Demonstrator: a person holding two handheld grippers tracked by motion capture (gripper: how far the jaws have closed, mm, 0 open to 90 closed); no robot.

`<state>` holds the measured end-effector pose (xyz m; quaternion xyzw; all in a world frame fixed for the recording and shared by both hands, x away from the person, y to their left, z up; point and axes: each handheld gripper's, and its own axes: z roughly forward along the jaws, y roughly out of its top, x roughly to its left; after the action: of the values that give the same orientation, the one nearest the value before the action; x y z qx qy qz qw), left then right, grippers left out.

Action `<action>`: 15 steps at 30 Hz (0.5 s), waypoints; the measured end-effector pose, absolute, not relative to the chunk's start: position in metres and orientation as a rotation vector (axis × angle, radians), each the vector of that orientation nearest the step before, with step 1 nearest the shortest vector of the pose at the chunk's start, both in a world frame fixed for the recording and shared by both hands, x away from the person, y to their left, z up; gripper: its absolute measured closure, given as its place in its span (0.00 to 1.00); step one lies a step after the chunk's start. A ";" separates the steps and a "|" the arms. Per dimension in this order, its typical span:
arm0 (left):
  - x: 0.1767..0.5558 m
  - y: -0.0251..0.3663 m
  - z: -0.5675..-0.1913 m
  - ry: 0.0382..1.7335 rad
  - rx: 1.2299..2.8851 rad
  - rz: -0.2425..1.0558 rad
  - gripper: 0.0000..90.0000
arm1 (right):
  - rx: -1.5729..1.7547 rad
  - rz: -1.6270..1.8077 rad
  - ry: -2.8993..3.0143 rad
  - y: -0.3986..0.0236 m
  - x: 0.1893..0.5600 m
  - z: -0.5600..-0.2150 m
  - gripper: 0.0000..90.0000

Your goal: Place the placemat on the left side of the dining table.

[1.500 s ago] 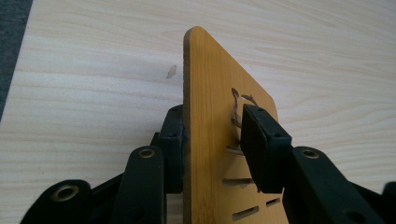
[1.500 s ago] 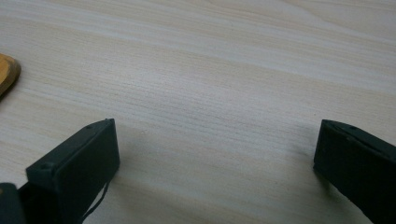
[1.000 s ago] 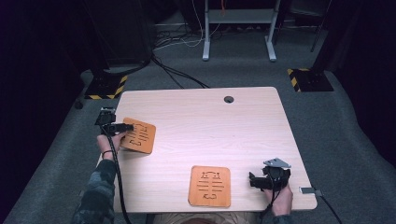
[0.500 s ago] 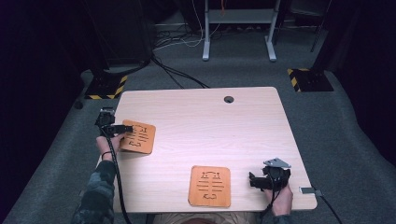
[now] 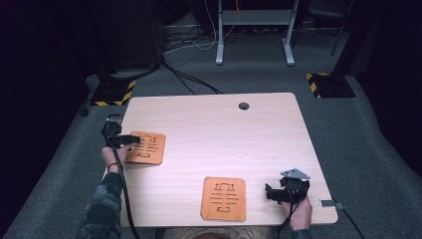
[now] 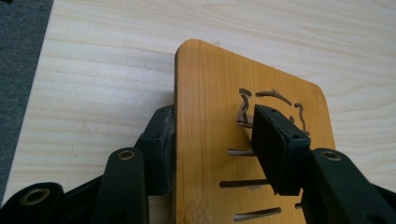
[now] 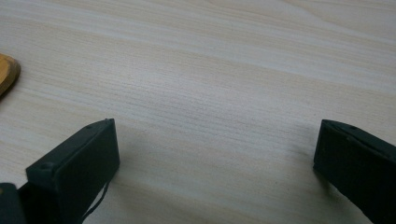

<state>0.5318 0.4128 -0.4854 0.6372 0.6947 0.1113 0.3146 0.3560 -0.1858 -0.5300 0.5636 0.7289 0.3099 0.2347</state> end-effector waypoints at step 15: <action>0.532 0.416 -0.501 1.860 1.693 0.303 0.58 | 1.547 0.851 2.000 -0.186 0.356 -0.530 0.00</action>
<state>0.5318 0.4159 -0.5009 0.6377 0.7004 0.1141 0.2995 0.3561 -0.1858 -0.5300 0.5637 0.7288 0.3100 0.2348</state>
